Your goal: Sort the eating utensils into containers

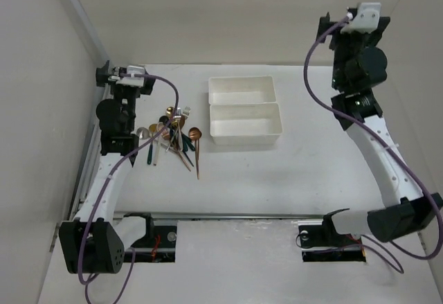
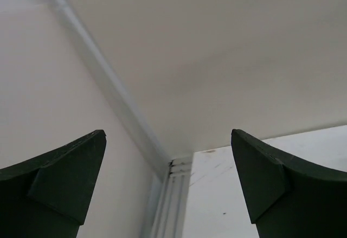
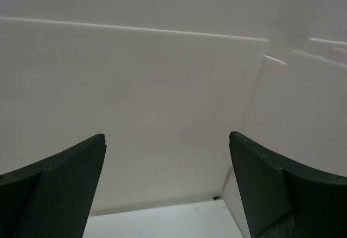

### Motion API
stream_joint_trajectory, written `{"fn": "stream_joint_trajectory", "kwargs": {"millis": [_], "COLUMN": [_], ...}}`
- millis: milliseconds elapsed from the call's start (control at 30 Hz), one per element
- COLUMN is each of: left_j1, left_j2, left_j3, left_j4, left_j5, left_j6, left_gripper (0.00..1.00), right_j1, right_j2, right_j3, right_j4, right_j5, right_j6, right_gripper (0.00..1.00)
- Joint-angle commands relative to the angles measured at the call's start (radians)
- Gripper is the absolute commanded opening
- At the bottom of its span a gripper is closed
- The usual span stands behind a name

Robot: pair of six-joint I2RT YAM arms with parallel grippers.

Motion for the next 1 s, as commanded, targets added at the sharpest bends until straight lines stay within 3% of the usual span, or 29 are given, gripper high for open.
{"fn": "stream_joint_trajectory", "kwargs": {"millis": [0, 67, 133, 167, 300, 333, 367, 467, 567, 667, 867, 967], "left_j1": [-0.007, 0.002, 0.014, 0.025, 0.025, 0.025, 0.034, 0.088, 0.108, 0.118, 0.140, 0.140], "left_j2": [0.006, 0.006, 0.017, 0.027, 0.093, 0.113, 0.130, 0.155, 0.175, 0.265, 0.510, 0.564], "left_j3": [0.057, 0.143, 0.178, 0.178, 0.125, 0.124, 0.115, 0.100, 0.071, 0.097, 0.216, 0.238], "left_j4": [-0.181, -0.455, -0.710, -0.765, -0.978, -1.009, -1.054, -1.066, -1.040, -1.043, -1.167, -1.168], "left_j5": [-0.232, -0.173, -0.034, 0.024, 0.050, 0.025, 0.010, 0.040, 0.082, 0.091, 0.189, 0.156], "left_j6": [0.108, -0.052, -0.101, -0.170, -0.267, -0.281, -0.290, -0.290, -0.270, -0.270, -0.238, -0.238], "left_gripper": [1.00, 1.00, 1.00, 1.00, 0.70, 0.60, 0.55, 0.48, 0.50, 0.56, 0.55, 0.55], "right_j1": [0.052, 0.110, 0.159, 0.182, 0.213, 0.213, 0.213, 0.251, 0.280, 0.303, 0.313, 0.313], "right_j2": [0.186, 0.233, 0.242, 0.227, 0.198, 0.210, 0.221, 0.282, 0.323, 0.348, 0.327, 0.297], "right_j3": [0.135, 0.172, 0.162, 0.151, 0.142, 0.133, 0.132, 0.160, 0.189, 0.198, 0.153, 0.126], "right_j4": [-0.135, -0.135, -0.196, -0.226, -0.441, -0.481, -0.503, -0.611, -0.690, -0.710, -0.687, -0.664], "right_j5": [0.471, 0.568, 0.517, 0.406, 0.001, -0.045, -0.078, -0.119, -0.129, -0.120, -0.100, -0.074], "right_j6": [-0.159, -0.146, -0.098, -0.055, 0.252, 0.295, 0.349, 0.423, 0.444, 0.464, 0.473, 0.473], "right_gripper": [1.00, 1.00, 1.00, 1.00, 0.97, 0.95, 0.92, 0.84, 0.79, 0.78, 0.78, 0.78]}}
